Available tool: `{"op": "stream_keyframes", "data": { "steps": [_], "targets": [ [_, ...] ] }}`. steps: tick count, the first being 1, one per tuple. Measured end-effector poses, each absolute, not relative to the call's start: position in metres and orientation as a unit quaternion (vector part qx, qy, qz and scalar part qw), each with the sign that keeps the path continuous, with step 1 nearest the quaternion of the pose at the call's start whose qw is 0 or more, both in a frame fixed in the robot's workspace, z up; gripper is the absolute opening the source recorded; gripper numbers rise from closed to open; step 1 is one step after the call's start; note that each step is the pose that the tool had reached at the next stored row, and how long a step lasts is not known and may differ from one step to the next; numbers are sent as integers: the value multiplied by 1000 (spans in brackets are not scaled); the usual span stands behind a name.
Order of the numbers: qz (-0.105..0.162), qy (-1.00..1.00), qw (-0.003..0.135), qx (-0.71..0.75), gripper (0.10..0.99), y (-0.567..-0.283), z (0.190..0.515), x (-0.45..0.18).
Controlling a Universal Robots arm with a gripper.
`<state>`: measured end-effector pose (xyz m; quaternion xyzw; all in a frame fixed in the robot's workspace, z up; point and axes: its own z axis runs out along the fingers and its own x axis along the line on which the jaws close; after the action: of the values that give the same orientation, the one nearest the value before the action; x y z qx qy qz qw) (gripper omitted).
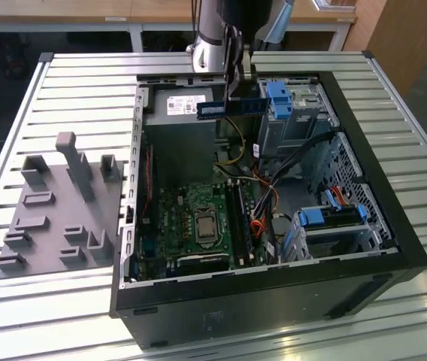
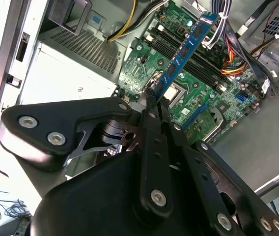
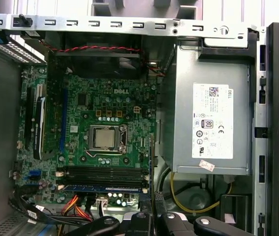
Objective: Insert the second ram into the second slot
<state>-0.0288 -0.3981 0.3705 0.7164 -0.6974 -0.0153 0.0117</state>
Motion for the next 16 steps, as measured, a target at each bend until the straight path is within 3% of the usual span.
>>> {"op": "stream_keyframes", "data": {
  "steps": [16],
  "targets": [
    [-6,-698,21,716,137,-403,371,-29]
  ]
}}
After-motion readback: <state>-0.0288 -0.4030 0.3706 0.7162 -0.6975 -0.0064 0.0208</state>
